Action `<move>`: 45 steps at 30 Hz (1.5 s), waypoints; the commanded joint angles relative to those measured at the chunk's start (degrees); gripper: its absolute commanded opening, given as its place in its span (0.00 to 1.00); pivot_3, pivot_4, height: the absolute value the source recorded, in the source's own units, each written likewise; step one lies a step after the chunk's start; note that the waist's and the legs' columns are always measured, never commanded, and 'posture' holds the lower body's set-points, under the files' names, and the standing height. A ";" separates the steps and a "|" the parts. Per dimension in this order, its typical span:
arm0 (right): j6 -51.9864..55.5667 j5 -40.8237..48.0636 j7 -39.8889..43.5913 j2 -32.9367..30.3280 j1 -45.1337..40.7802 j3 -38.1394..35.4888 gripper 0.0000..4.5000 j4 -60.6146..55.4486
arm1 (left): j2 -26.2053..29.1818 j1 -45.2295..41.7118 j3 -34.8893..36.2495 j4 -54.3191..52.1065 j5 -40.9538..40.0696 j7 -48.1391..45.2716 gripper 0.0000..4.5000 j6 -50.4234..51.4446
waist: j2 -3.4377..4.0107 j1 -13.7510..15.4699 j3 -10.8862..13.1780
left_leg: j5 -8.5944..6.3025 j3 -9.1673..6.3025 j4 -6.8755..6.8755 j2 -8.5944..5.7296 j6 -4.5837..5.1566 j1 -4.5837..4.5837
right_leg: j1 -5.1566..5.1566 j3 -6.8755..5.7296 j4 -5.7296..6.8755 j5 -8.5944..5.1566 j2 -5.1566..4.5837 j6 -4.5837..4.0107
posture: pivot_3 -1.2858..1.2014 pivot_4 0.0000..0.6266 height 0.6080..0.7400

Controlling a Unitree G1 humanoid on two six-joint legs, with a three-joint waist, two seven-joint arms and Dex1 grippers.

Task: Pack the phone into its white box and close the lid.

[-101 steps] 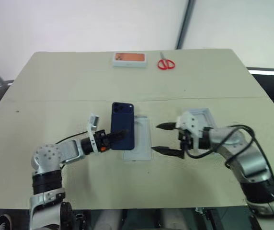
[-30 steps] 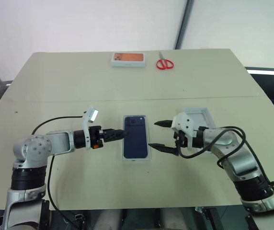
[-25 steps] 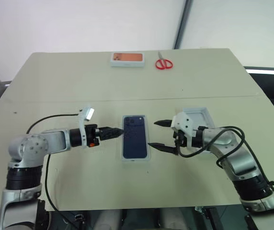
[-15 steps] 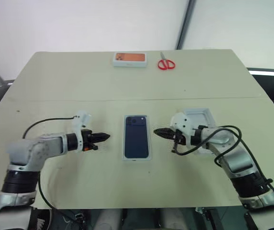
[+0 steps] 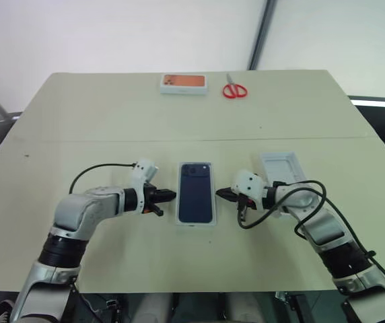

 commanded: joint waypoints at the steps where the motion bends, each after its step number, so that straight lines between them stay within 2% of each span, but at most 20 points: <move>1: 0.54 2.36 1.51 -2.61 1.55 -3.83 0.01 -4.30 | -3.62 -1.95 -4.93 -0.30 -0.07 -2.15 0.00 0.36 | -0.02 0.43 0.01 | 0.00 -0.01 0.01 0.00 0.00 0.00 | 0.00 0.00 0.00 0.00 0.00 0.00 | 0.52 0.24 1.00; 6: 1.11 3.91 3.45 -7.84 6.53 -8.04 0.01 -7.12 | -8.16 -5.38 -7.79 2.52 1.66 -3.27 0.00 -1.00 | -0.05 1.08 0.03 | -0.01 -0.03 0.09 -0.05 0.04 -0.02 | 0.10 -0.03 -0.02 0.00 -0.02 0.01 | 0.52 0.24 1.00; 12: 1.62 4.70 3.44 -11.13 11.41 -12.83 0.01 -8.34 | -12.23 -8.47 -9.98 7.24 4.29 -4.83 0.00 -3.56 | -0.05 0.92 0.03 | -0.01 0.00 0.07 0.01 0.03 -0.01 | 0.08 -0.04 0.00 0.00 0.01 0.01 | 0.52 0.24 1.00; 16: 1.42 4.82 3.20 -11.80 13.79 -14.04 0.01 -9.45 | -14.13 -9.73 -10.15 10.08 5.89 -5.61 0.00 -5.40 | -0.06 0.96 0.04 | -0.01 0.00 0.08 0.01 0.04 -0.02 | 0.09 -0.04 0.00 0.00 0.00 0.02 | 0.52 0.24 1.00; 24: 1.29 4.07 2.03 -11.30 13.01 -14.16 0.01 -8.94 | -15.46 -8.33 -12.05 7.65 6.70 -7.62 0.00 -5.30 | -0.06 0.20 0.04 | -0.01 -0.01 0.09 0.00 0.04 -0.01 | 0.11 -0.05 0.00 0.00 0.00 0.02 | 0.52 0.24 1.00; 32: 2.33 4.36 3.05 -10.91 11.07 -13.14 0.01 -8.56 | -14.90 -8.59 -11.62 8.37 8.70 -7.44 0.00 -6.42 | -0.06 0.12 0.04 | -0.01 -0.02 0.08 0.01 0.04 -0.01 | 0.10 -0.05 0.00 0.00 0.02 0.02 | 0.52 0.24 1.00; 39: 5.11 5.77 3.77 -12.91 10.00 -15.92 0.01 -11.21 | -10.47 -8.81 -8.16 7.88 8.28 -9.74 0.00 -7.34 | -0.05 -0.20 0.04 | 0.00 -0.02 0.06 0.04 0.04 -0.01 | 0.06 -0.05 0.00 0.00 0.04 0.02 | 0.52 0.24 1.00; 45: 4.59 3.94 3.10 -13.22 5.09 -14.13 0.01 -7.60 | -8.53 -10.82 -6.52 10.00 8.45 -11.52 0.00 -8.95 | -0.05 -0.21 0.04 | 0.00 -0.01 0.03 0.06 0.03 -0.02 | 0.01 -0.05 0.01 0.00 0.06 0.02 | 0.52 0.24 1.00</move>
